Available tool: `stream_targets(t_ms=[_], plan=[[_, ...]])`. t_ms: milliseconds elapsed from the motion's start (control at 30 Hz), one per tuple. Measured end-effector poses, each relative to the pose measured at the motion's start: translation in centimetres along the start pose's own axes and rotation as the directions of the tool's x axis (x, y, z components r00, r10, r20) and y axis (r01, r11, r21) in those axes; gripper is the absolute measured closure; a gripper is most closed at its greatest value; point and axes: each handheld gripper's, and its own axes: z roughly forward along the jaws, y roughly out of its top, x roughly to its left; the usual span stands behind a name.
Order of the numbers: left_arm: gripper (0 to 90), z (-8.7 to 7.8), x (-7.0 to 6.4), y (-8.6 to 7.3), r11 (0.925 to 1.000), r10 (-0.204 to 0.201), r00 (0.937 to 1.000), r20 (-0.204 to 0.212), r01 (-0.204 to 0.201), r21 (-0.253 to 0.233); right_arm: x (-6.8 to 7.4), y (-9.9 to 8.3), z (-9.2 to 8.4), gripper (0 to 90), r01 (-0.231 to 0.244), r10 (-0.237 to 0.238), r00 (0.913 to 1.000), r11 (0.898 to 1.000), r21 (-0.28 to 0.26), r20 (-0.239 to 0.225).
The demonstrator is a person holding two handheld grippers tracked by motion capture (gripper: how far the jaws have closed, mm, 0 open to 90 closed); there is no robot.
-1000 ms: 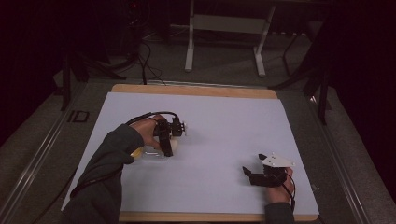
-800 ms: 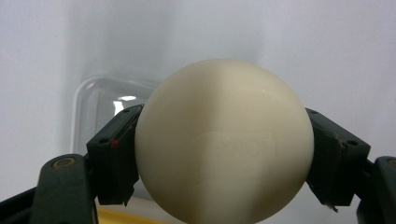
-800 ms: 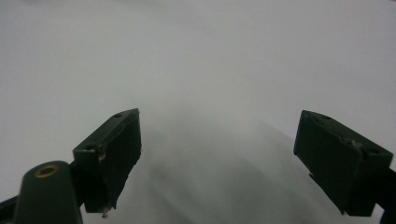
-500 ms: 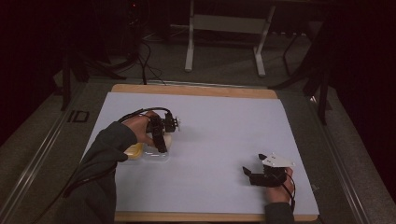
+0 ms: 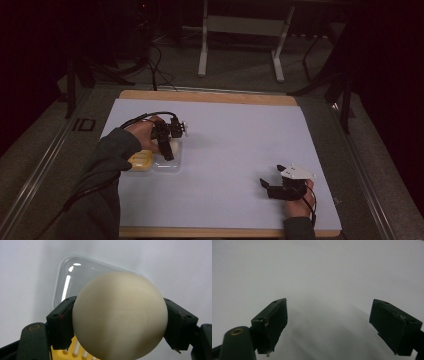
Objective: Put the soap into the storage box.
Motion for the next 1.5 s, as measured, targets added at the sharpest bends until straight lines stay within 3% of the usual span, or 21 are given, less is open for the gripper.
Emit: stream_targets(t_ms=[700, 1200, 1500], plan=[[23.0, -0.8, 0.9, -1.1, 0.9995, -0.033, 0.9992, -0.025, 0.033, -0.002, 0.0, 0.0, 0.0, 14.8, 0.001, -0.001, 1.0000, 1.000, -0.001, 0.001], [23.0, -1.4, 1.7, -2.5, 0.9972, -0.074, 0.9970, -0.021, 0.074, 0.004, 0.1, 0.0, 0.0, 14.8, 0.004, -0.004, 1.0000, 1.000, 0.003, 0.001], [23.0, -1.1, 2.2, -3.5, 0.9944, -0.106, 0.9944, 0.002, 0.106, 0.004, 0.1, 0.0, 0.0, 14.8, 0.006, -0.006, 1.0000, 1.000, 0.004, 0.002]])
